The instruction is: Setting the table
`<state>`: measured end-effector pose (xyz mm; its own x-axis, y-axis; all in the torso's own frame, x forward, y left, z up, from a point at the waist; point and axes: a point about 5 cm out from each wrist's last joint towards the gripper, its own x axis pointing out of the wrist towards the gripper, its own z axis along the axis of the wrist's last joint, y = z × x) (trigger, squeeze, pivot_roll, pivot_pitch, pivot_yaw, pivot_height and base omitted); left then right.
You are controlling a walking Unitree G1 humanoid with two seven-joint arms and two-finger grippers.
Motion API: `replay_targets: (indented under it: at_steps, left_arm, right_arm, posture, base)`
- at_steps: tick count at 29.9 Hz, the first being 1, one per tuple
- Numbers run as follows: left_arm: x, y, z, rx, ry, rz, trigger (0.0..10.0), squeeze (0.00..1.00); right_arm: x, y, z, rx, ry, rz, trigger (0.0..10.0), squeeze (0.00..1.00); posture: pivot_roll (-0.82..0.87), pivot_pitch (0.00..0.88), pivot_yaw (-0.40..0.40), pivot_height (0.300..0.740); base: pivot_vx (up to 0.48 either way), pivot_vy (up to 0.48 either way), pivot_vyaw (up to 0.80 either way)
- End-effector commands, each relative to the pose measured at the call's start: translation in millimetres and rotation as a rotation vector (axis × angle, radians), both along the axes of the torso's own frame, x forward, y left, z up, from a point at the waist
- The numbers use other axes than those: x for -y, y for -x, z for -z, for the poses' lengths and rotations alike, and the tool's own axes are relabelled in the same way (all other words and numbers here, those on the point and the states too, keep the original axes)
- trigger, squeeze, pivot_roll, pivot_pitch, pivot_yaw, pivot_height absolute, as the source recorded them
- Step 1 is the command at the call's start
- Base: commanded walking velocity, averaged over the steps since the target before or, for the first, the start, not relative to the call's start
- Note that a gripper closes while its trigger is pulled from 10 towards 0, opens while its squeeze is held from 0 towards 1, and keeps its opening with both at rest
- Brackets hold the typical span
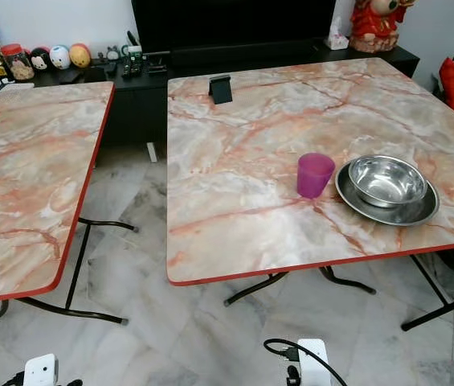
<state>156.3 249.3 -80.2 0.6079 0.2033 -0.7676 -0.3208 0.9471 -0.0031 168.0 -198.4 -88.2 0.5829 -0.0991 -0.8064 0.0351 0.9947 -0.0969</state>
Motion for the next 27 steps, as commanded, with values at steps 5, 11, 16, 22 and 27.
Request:
replay_targets:
  at_steps: [5,11,16,22,27]
  left_arm:
    - [1.1,14.4,7.1,-0.065,0.011,-0.018,10.0,0.00]
    - [1.0,19.1,8.6,-0.070,0.013,-0.023,10.0,0.00]
    - [2.8,19.9,9.1,-0.065,0.016,-0.021,10.0,0.00]
    - [4.5,18.3,9.1,-0.066,0.013,-0.008,10.0,0.00]
    - [5.8,16.4,8.8,-0.064,0.011,0.000,10.0,0.00]
  right_arm:
    - [-0.5,2.1,1.2,-0.011,-0.004,0.012,10.0,0.00]
    - [-1.9,0.7,0.6,-0.001,-0.009,0.004,10.0,0.00]
    - [-0.6,1.4,0.7,-0.001,-0.014,0.023,10.0,0.00]
    - [-1.3,0.2,0.3,0.004,-0.016,0.032,10.0,0.00]
    - [-2.5,-1.6,-0.4,0.010,-0.017,0.031,10.0,0.00]
  posture:
    - [-0.08,0.000,0.045,0.740]
    - [-0.08,0.000,0.045,0.740]
    - [-0.08,0.000,0.045,0.740]
    - [-0.08,0.000,0.048,0.740]
    - [-0.08,0.000,0.049,0.740]
  base:
    - [0.000,0.000,0.00]
    - [0.000,0.000,0.29]
    - [0.000,0.000,0.41]
    - [0.000,0.000,0.00]
    - [0.000,0.000,0.00]
